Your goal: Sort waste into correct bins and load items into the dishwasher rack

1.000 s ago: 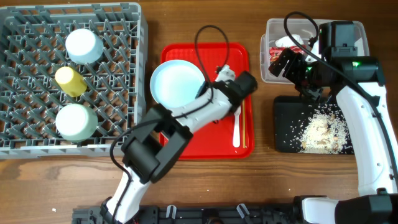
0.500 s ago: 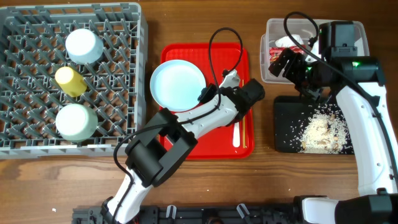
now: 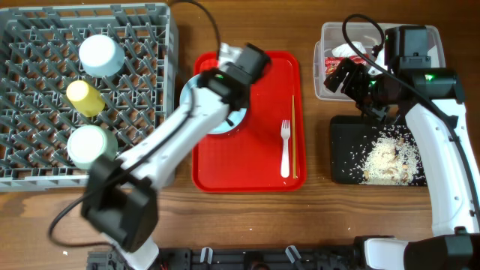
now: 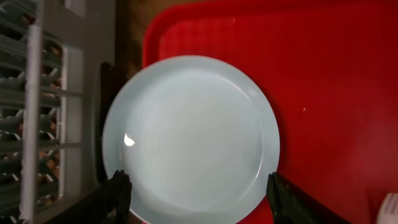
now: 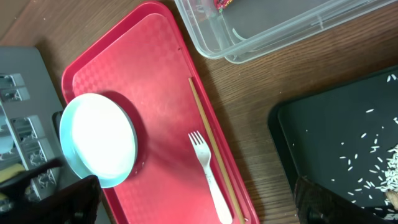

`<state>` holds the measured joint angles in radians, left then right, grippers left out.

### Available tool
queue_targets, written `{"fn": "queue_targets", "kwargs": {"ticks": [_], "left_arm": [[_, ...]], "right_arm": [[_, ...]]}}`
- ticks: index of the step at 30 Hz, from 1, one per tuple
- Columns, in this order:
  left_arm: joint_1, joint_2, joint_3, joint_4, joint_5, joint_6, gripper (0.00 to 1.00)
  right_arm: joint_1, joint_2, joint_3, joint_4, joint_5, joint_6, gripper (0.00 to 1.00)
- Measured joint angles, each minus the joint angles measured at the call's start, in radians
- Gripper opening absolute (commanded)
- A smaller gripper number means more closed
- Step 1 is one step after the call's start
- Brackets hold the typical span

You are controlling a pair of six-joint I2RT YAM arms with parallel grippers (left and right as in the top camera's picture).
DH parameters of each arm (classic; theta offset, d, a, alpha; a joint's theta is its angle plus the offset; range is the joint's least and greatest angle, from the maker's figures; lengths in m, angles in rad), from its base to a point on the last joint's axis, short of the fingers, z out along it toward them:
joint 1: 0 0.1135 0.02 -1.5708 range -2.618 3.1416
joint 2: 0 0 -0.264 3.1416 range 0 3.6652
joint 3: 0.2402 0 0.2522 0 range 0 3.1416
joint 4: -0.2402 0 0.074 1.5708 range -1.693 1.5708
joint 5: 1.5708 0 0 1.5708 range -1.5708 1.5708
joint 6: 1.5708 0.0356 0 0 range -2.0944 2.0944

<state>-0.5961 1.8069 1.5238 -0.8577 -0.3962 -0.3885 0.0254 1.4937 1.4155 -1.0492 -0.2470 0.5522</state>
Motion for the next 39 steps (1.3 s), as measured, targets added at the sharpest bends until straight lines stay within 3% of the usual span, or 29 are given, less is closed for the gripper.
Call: {"fn": "queue_targets", "kwargs": {"ticks": [2,3,4,6,12,16,20,26,27,29,35,39], "left_arm": [[0.047,-0.085,0.0,-0.018,0.076,-0.015,0.82],[0.076,-0.142,0.0,-0.031,0.109,-0.043,0.95],[0.12,-0.227,0.001,-0.044,0.135,-0.058,1.0],[0.174,-0.303,0.002,-0.096,0.163,-0.1,1.0],[0.699,-0.645,0.009,-0.321,0.277,-0.208,1.0],[1.045,-0.717,0.01,-0.47,0.387,-0.237,1.0],[1.275,-0.705,0.011,-0.615,0.504,-0.247,1.0],[1.351,-0.691,0.011,-0.661,0.561,-0.25,1.0],[1.351,-0.691,0.011,-0.662,0.564,-0.25,1.0],[1.351,-0.691,0.011,-0.662,0.569,-0.25,1.0],[1.351,-0.691,0.011,-0.661,0.578,-0.25,1.0],[1.351,-0.691,0.011,-0.662,0.578,-0.25,1.0]], "right_arm": [[0.0,0.0,0.0,0.0,0.0,0.0,0.99],[0.0,0.0,0.0,0.0,0.0,0.0,1.0],[0.0,0.0,0.0,0.0,0.0,0.0,1.0],[0.0,0.0,0.0,0.0,0.0,0.0,1.0],[0.0,0.0,0.0,0.019,-0.003,0.043,1.0],[0.0,0.0,0.0,0.037,-0.082,0.162,1.0],[0.075,0.0,0.003,0.246,-0.207,0.133,1.0],[0.412,0.072,0.006,0.239,-0.055,0.12,1.0],[0.456,0.101,0.006,0.24,-0.027,0.117,0.87],[0.492,0.14,0.006,0.251,0.003,0.111,0.72],[0.485,0.198,0.01,0.351,0.043,0.144,0.8],[0.482,0.4,0.112,0.28,-0.051,0.134,0.78]]}}
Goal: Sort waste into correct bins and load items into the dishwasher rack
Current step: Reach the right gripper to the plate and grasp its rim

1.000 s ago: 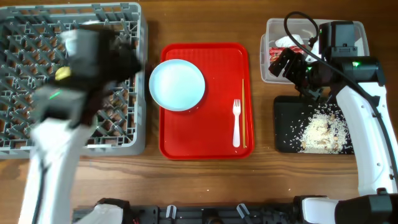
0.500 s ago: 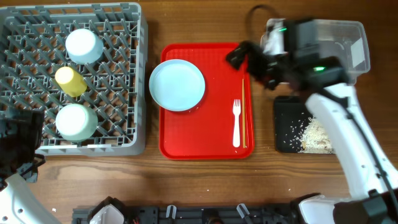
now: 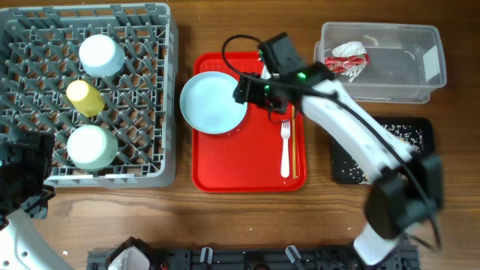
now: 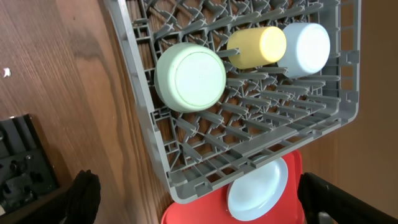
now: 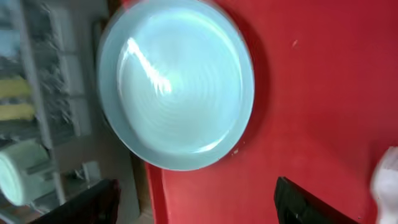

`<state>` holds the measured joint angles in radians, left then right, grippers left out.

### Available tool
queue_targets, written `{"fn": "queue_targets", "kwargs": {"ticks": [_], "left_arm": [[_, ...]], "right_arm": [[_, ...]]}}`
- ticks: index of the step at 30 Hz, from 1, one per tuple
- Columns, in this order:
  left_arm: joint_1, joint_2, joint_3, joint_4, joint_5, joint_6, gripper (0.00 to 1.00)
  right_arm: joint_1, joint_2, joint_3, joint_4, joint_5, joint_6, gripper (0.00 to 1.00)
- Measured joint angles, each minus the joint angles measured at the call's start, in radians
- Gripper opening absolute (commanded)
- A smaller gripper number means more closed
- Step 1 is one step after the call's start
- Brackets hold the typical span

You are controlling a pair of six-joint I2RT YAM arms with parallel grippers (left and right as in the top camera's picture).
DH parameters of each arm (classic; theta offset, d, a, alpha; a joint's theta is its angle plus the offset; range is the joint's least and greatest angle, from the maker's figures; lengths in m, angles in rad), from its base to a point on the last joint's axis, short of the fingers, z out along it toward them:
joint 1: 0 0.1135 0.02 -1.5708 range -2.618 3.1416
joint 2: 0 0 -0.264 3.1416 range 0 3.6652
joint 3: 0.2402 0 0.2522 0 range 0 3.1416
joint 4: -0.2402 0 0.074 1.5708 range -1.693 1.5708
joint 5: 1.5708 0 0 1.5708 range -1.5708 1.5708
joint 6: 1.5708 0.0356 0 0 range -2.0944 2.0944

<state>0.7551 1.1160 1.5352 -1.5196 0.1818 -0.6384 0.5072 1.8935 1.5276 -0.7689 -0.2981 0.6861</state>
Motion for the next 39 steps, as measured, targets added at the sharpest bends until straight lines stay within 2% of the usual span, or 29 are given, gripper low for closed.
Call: {"fn": "queue_targets", "kwargs": {"ticks": [3,7,17,21,22,24,27,32,39], "left_arm": [[0.0,0.0,0.0,0.0,0.001,0.0,1.0],[0.0,0.0,0.0,0.0,0.002,0.0,1.0],[0.0,0.0,0.0,0.0,0.003,0.0,1.0],[0.0,0.0,0.0,0.0,0.003,0.0,1.0],[0.0,0.0,0.0,0.0,0.003,0.0,1.0],[0.0,0.0,0.0,0.0,0.003,0.0,1.0],[0.0,0.0,0.0,0.0,0.003,0.0,1.0],[0.0,0.0,0.0,0.0,0.003,0.0,1.0],[0.0,0.0,0.0,0.0,0.003,0.0,1.0]], "right_arm": [[0.0,0.168,0.146,-0.114,-0.041,-0.017,0.79],[0.001,0.246,0.226,-0.153,-0.026,-0.017,0.79],[0.0,0.389,0.243,-0.134,-0.015,0.055,0.56],[0.0,0.398,0.248,-0.122,-0.016,0.065,0.42],[0.0,0.399,0.248,-0.116,-0.016,0.066,0.34],[0.0,0.402,0.248,-0.107,-0.018,0.076,0.25],[0.0,0.409,0.248,-0.094,-0.02,0.074,0.04],[-0.01,0.415,0.248,-0.087,-0.052,0.077,0.04],[-0.095,0.433,0.248,-0.079,-0.217,0.063,0.04]]}}
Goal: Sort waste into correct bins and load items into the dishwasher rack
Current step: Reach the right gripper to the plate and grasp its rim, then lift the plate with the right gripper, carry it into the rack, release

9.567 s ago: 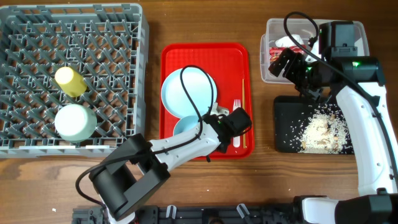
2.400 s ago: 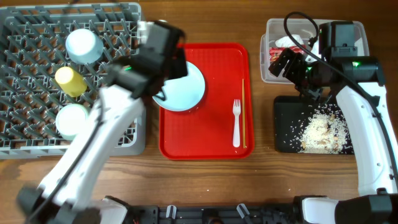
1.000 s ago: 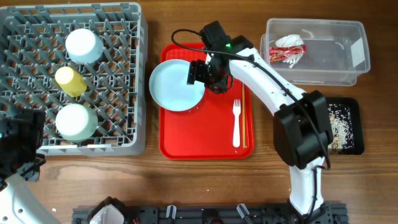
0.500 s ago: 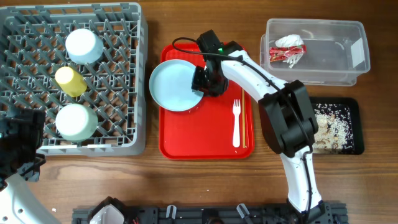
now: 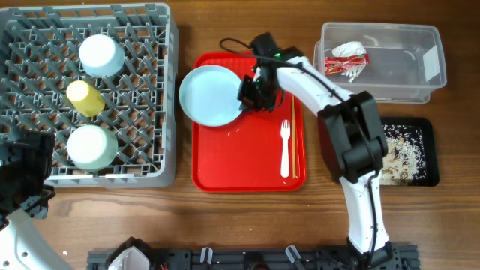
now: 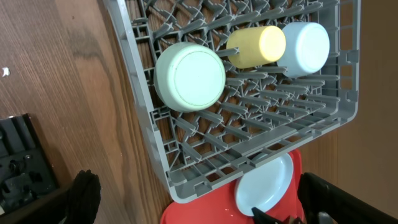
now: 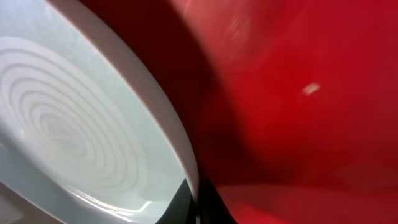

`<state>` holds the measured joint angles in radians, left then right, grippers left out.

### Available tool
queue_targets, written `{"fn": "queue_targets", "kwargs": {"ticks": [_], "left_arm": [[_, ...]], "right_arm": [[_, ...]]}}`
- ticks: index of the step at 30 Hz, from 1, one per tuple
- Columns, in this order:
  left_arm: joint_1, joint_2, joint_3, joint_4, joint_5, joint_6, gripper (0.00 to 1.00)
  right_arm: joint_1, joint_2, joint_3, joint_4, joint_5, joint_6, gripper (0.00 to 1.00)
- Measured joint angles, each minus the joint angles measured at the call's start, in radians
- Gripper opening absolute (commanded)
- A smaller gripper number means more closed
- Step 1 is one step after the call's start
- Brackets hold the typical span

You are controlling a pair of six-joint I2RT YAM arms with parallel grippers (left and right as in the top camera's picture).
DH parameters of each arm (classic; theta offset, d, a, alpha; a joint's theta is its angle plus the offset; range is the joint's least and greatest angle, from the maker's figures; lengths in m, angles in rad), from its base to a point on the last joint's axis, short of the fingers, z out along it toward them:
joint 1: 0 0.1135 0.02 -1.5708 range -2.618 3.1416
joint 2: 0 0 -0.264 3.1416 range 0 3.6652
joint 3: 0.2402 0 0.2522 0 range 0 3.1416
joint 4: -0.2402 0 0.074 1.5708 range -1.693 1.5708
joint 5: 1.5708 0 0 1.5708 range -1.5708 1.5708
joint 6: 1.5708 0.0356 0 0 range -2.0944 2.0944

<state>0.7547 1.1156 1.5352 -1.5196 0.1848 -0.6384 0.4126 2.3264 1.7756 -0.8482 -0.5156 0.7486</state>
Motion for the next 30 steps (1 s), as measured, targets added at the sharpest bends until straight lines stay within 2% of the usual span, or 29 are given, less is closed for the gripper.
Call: {"fn": "queue_targets", "kwargs": {"ticks": [8,13,19,23,30], "left_arm": [[0.0,0.0,0.0,0.0,0.0,0.0,1.0],[0.0,0.0,0.0,0.0,0.0,0.0,1.0],[0.0,0.0,0.0,0.0,0.0,0.0,1.0],[0.0,0.0,0.0,0.0,0.0,0.0,1.0],[0.0,0.0,0.0,0.0,0.0,0.0,1.0]], "right_arm": [[-0.163,0.005,0.0,0.039,-0.285,-0.09,0.04],[-0.17,-0.006,0.0,0.037,-0.291,-0.105,0.04],[-0.087,-0.2,-0.002,0.03,-0.05,-0.037,0.05],[0.057,-0.341,0.0,0.035,0.184,0.056,0.05],[0.291,-0.346,0.0,0.077,0.567,0.202,0.05]]}}
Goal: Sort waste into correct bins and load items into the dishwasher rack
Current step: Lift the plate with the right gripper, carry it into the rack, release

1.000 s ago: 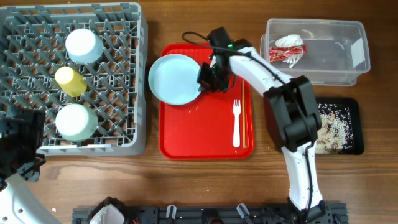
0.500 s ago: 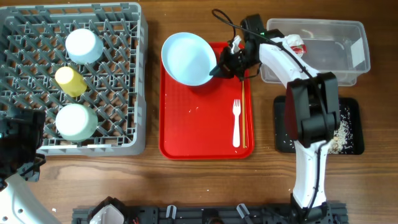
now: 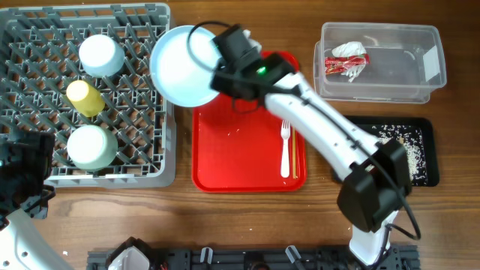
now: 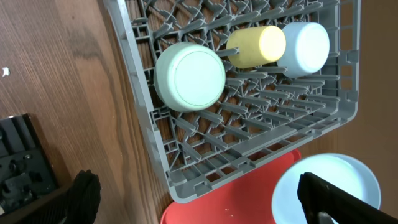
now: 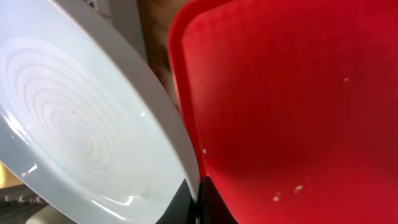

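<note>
A pale blue plate hangs tilted over the right edge of the grey dishwasher rack, off the red tray. My right gripper is shut on the plate's rim, and the right wrist view shows its fingers pinching the edge of the plate. A white fork and a chopstick lie on the tray's right side. My left gripper is open and empty, high above the rack's near corner.
Three upturned cups sit in the rack: white, yellow and pale green. A clear bin holding a wrapper stands at the back right. Beside my right arm lies a black tray with rice.
The plate was tilted up on the tray's upper left with my right gripper shut on its rim. It is now clear of the tray, up and to the left at the rack's right edge.
My left gripper was open over the plate on the tray while the right arm was by the bins. Then the left arm was back at the lower left and my right gripper was open over the plate. It shut on the rim, and now holds the plate by the rack.
</note>
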`<state>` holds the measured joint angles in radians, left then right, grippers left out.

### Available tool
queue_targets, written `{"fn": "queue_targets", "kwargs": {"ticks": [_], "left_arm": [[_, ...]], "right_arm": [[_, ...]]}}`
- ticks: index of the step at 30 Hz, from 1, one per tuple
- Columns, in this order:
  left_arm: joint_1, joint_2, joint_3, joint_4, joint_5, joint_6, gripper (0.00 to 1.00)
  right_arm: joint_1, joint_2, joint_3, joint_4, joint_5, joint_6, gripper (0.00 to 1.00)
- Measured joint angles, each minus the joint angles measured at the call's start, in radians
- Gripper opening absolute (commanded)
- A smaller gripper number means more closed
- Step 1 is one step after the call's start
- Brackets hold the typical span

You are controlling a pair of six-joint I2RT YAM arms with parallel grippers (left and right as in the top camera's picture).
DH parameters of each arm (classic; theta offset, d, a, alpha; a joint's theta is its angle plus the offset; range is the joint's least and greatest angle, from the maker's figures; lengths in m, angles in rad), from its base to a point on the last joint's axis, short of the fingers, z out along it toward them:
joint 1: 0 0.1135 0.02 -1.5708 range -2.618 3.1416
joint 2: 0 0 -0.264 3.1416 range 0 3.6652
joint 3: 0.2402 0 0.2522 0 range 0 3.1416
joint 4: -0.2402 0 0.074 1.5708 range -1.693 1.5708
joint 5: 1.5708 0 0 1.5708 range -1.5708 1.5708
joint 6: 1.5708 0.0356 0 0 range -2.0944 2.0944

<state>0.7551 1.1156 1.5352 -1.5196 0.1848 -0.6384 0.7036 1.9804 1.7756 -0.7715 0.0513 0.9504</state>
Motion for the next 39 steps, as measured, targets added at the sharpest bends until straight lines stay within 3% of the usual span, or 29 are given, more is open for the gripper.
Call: {"fn": "queue_targets", "kwargs": {"ticks": [7,12,19,22,26,30,35,39], "left_arm": [[0.0,0.0,0.0,0.0,0.0,0.0,1.0],[0.0,0.0,0.0,0.0,0.0,0.0,1.0],[0.0,0.0,0.0,0.0,0.0,0.0,1.0],[0.0,0.0,0.0,0.0,0.0,0.0,1.0],[0.0,0.0,0.0,0.0,0.0,0.0,1.0],[0.0,0.0,0.0,0.0,0.0,0.0,1.0],[0.0,0.0,0.0,0.0,0.0,0.0,1.0],[0.0,0.0,0.0,0.0,0.0,0.0,1.0]], "right_arm": [[0.12,0.0,0.0,0.124,0.141,0.066,0.04],[0.143,0.018,0.0,0.254,0.135,0.101,0.05],[0.211,0.106,0.0,0.304,0.053,0.12,0.06],[0.218,0.131,0.0,0.335,0.0,0.098,0.3],[0.217,0.145,0.0,0.332,-0.033,0.061,0.71],[0.214,0.146,0.013,0.295,-0.082,-0.011,0.72],[0.167,0.145,0.149,0.077,-0.108,-0.068,0.73],[0.034,0.116,0.28,-0.145,-0.124,-0.117,1.0]]}}
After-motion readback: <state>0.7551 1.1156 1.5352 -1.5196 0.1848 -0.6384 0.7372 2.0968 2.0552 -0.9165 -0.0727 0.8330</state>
